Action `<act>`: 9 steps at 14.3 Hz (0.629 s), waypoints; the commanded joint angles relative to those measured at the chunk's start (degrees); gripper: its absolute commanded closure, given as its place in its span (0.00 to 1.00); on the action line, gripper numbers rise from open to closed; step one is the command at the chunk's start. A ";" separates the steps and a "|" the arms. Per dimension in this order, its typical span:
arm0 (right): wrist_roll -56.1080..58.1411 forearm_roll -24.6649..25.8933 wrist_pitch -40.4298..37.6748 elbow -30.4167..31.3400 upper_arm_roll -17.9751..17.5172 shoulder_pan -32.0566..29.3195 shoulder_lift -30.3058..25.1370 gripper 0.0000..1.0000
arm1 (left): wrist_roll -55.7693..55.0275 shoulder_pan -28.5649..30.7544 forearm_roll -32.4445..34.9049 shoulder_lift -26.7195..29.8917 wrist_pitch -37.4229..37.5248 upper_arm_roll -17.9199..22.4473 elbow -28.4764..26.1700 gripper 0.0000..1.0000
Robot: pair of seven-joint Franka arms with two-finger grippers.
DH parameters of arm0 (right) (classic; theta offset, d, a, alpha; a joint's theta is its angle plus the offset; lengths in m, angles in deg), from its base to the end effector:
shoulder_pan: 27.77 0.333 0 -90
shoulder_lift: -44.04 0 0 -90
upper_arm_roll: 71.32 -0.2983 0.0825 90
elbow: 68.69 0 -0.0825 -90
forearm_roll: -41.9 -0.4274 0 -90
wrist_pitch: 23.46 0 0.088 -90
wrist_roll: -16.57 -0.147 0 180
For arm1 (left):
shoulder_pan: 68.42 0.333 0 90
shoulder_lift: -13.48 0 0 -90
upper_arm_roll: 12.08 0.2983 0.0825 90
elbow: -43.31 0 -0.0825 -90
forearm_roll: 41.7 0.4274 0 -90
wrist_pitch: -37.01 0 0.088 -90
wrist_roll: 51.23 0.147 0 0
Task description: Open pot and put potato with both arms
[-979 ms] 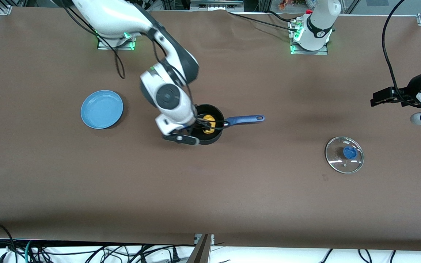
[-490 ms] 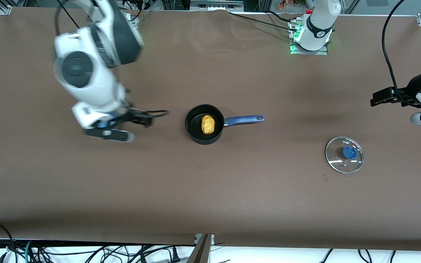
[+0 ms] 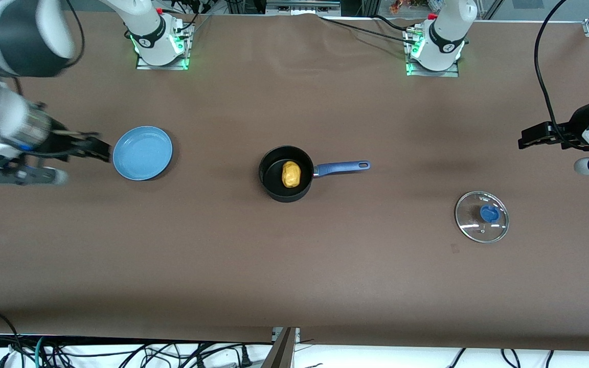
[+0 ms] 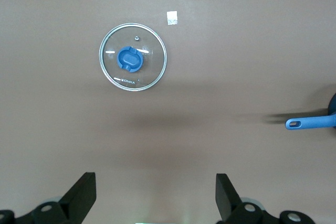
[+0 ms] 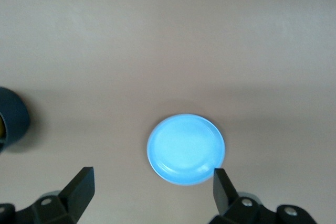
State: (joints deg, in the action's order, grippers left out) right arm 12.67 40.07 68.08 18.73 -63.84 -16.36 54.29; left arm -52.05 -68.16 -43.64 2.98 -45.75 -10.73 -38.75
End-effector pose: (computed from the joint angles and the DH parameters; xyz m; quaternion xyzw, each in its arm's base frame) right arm 0.6383 0.0533 0.4819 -0.9986 0.0006 0.0529 0.0007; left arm 0.6278 0.0113 0.5149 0.9960 0.0204 -0.0853 0.0153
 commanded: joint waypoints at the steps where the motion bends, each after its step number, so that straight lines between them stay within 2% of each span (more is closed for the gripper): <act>1: 0.48 -0.45 -1.11 5.46 -10.44 -11.45 -6.45 0.00 | 0.20 0.00 1.15 -0.13 -0.21 -0.12 0.41 0.00; 2: 0.30 -0.37 -0.24 8.96 -11.60 -13.58 -9.25 0.00 | 0.20 0.00 1.15 -0.13 -0.12 -0.12 0.41 0.00; 4: 0.74 -0.45 2.40 14.68 -11.70 -14.83 -14.00 0.00 | 0.20 0.00 1.15 -0.13 -0.21 -0.12 0.41 0.00; 9: 0.74 0.25 1.62 13.66 -12.05 -15.45 -13.86 0.00 | 0.20 0.00 1.15 -0.31 -0.30 -0.12 0.84 0.00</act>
State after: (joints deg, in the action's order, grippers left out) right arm 13.02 40.11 68.52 31.52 -74.46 -30.25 40.94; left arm -52.05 -68.16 -43.64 2.96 -45.86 -10.71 -38.77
